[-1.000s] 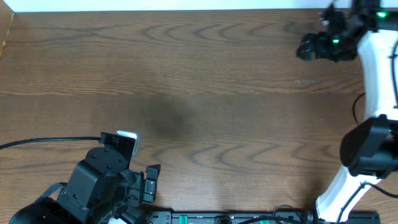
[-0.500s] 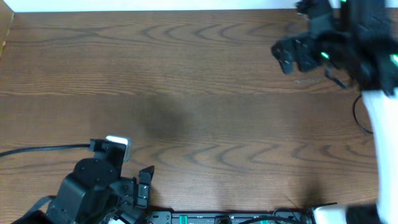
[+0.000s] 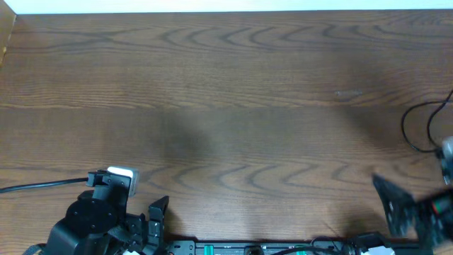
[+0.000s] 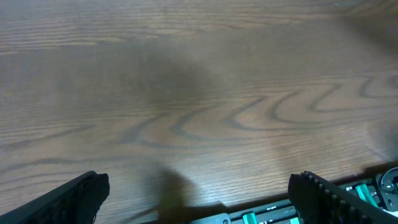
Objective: Untangle cables
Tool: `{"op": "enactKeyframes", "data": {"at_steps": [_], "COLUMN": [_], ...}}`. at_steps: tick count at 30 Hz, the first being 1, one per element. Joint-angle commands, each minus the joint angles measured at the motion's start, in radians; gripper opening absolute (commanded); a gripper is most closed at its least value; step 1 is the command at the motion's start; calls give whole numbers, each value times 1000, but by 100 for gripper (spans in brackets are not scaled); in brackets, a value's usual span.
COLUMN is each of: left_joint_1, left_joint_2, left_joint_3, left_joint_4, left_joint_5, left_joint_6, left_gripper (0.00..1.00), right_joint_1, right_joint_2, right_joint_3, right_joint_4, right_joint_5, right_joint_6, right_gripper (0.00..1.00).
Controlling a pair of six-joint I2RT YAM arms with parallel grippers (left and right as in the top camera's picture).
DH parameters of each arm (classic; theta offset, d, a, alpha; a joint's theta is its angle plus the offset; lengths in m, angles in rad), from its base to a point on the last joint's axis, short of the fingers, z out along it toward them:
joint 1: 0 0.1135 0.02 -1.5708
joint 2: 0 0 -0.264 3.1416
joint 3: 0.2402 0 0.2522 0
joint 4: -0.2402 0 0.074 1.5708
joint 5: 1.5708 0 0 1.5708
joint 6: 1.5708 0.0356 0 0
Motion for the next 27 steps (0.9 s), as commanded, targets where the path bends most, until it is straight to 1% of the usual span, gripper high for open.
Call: {"op": "enactKeyframes", "data": {"at_steps": [1,3,5,8,10,12,15,16,18,20,21,24,27], "left_joint_1": [5,5,5,5,5,5,5,5,5,5,5,5,5], "left_joint_2": [-6,-6,-6,-6,-6,-6,-6,-6,-6,-6,-6,-6,-6], "left_joint_3": [-5,-5,-5,-5,-5,-5,-5,-5,-5,-5,-5,-5,-5], "left_joint_4": [-3,-3,-3,-3,-3,-3,-2,-2,-2,-3,-3,-3,-2], "left_joint_5": [-13,-13,-13,-13,-13,-13,-13,-13,-13,-13,-13,-13,-13], "left_joint_6": [6,6,6,6,6,6,6,6,9,10,10,10,10], "left_gripper": [98,98,98,98,98,98,98,98,98,98,98,98,98], "right_joint_1": [3,1,-1,-5,-5,-5,-5,-5,-5,-5,-5,-5,-5], "right_joint_2": [-76,-146,-213,-323,-383,-433,-490,-503,-540,-624,-659,-758,-838], "right_joint_3": [-20,-47,-78,-170,-249,-330,-462,-497,-587,-726,-777,-922,-1067], "right_joint_4": [-24,-24,-24,-24,-24,-24,3,27,131,342,417,600,721], "right_joint_5": [78,89,152,236,237,199,194,194,189,167,157,111,85], "right_joint_6": [66,100,170,204,208,230,346,354,352,288,256,212,179], "right_gripper": [99,99,99,99,99,99,99,98,96,96,96,98,97]}}
